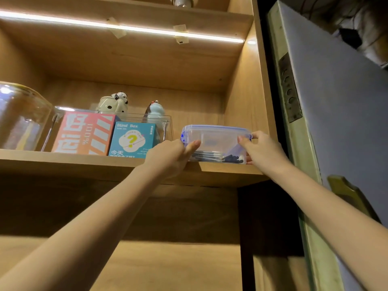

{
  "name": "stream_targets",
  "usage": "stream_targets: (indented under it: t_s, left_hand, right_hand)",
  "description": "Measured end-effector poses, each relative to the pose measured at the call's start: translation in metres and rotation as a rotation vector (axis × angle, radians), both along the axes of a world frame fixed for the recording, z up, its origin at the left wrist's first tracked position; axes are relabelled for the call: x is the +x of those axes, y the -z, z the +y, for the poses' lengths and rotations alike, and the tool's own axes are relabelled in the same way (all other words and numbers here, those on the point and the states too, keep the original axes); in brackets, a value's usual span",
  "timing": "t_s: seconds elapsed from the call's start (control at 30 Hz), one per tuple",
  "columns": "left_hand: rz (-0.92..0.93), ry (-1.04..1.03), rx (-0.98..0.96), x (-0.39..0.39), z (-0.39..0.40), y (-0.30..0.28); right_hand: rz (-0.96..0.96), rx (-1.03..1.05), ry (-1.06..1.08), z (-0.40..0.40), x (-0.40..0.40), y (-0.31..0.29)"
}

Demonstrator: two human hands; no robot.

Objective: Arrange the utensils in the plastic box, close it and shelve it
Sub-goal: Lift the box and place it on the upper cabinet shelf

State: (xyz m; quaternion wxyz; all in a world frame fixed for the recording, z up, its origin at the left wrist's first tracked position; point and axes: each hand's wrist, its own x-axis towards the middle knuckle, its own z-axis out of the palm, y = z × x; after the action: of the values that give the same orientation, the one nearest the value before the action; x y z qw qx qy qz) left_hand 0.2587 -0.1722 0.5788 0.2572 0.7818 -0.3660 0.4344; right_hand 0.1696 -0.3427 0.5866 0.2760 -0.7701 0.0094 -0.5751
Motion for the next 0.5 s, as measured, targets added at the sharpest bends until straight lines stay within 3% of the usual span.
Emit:
stream_targets:
  t_s: [0.23,0.5]
  left_hand:
    - [-0.024,-0.129,0.128,0.006,-0.001,0.001]
    - [0.072,-0.119,0.186,-0.001,0.001,-0.001]
  right_hand:
    - [0.007,-0.098,0.119,-0.002,0.005,0.003]
    - [0.204,-0.168,0.158,0.002,-0.011,0.005]
